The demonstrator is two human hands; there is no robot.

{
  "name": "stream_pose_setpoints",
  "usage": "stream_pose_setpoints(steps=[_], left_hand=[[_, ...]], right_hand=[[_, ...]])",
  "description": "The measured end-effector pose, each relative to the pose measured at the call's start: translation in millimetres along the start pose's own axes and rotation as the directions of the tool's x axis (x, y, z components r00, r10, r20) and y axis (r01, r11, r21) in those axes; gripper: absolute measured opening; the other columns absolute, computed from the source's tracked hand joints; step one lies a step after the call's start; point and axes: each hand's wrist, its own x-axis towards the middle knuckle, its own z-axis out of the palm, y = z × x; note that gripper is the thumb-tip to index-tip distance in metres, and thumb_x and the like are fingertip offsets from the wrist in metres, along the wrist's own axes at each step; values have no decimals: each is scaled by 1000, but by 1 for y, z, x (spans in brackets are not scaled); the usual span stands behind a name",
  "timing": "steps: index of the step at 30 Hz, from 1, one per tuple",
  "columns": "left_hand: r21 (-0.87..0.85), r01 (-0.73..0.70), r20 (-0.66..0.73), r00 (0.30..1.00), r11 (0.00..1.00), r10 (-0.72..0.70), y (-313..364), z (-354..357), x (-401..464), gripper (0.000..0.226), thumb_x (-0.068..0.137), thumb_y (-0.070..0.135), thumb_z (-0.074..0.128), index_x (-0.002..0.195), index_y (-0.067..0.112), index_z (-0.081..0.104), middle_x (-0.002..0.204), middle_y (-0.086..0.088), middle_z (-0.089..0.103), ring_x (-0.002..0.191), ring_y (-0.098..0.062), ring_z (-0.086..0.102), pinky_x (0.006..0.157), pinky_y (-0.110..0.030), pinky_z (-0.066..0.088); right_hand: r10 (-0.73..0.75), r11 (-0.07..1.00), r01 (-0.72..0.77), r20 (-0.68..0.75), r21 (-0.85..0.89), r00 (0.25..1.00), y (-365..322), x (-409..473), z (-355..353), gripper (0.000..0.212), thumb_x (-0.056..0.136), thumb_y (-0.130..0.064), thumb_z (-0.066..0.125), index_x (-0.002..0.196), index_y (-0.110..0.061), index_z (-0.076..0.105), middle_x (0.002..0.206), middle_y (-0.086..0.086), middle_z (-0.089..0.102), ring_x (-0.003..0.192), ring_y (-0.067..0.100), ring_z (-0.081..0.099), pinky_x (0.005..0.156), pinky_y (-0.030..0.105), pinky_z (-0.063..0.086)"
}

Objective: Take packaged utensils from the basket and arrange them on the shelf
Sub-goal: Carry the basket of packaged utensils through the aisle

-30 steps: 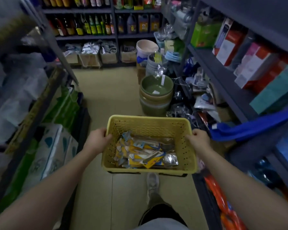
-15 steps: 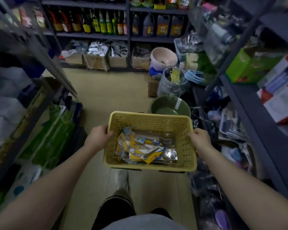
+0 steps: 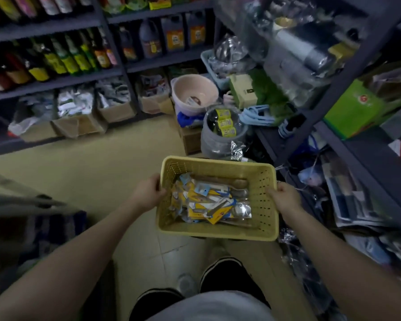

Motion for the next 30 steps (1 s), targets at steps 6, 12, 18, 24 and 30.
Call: stream_pose_setpoints(steps=[6,12,18,24,30], left_hand=[[125,-30,113,994,992,16,43,7,129,19,82,16,55,99,8,49,90,-12,58,87,-31,59,74,-36,47],[189,-115,216,974,975,73,88,49,250,12,89,14,44,80,13,37,74,-6,46,74,-24,45,65,-33,35],[252,-264,340,925,931,170,115,108,344,15,88,10,43,75,15,38,62,5,35,66,-17,39,65,-30,29],[273,-413,529,819,869,223,116,173,405,31,82,10,52,113,6,52,111,-15,61,106,-31,56,86,-35,43],[222,-566,602,720,794,346,107,223,412,34,81,15,60,112,4,49,110,-19,61,102,-35,58,82,-38,46]], right_hand=[[166,981,-157,-69,115,984,-11,82,6,27,82,-25,63,63,-10,51,73,14,59,71,26,58,66,36,45],[449,877,-440,-4,190,893,21,147,15,24,84,-11,59,60,-9,55,71,13,57,65,25,55,64,34,44],[600,749,-578,38,324,799,61,185,44,28,89,-1,54,63,-11,51,64,8,49,56,19,44,62,33,38],[734,583,-666,50,465,677,113,197,98,10,90,3,47,91,-5,53,90,16,57,74,28,55,71,42,51],[822,487,-738,41,467,568,150,191,122,12,86,1,57,98,-2,55,82,17,58,72,30,57,65,41,51]])
